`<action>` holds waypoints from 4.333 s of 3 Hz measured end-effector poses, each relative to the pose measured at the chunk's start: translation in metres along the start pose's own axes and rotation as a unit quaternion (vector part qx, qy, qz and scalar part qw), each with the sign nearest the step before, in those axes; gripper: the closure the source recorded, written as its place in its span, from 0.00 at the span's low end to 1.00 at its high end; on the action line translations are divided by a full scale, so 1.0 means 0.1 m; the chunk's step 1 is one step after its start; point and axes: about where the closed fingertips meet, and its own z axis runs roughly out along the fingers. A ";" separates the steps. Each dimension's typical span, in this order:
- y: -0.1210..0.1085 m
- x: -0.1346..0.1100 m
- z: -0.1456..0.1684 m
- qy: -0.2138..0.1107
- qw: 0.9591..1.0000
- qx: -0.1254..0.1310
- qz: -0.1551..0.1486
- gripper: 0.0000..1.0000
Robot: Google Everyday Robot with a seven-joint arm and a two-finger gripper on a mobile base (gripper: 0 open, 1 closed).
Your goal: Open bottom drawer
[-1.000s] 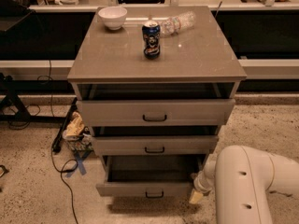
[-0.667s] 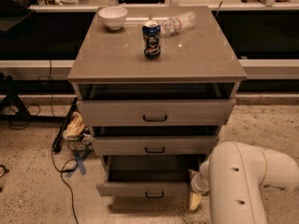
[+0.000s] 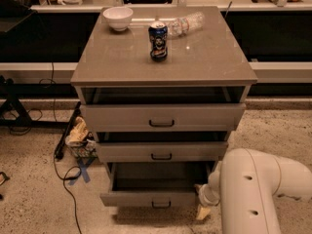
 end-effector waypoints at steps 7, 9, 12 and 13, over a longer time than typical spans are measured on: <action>0.34 0.08 -0.05 -0.021 1.000 0.004 0.023 0.81; 0.35 0.07 -0.05 -0.021 1.000 0.003 0.023 0.35; 0.61 0.13 -0.01 -0.049 0.998 -0.024 0.001 0.00; 0.85 0.15 0.02 -0.062 0.997 -0.039 -0.011 0.14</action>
Offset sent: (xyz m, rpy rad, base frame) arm -0.1226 -0.0690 -0.0115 0.1626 0.0414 -0.2414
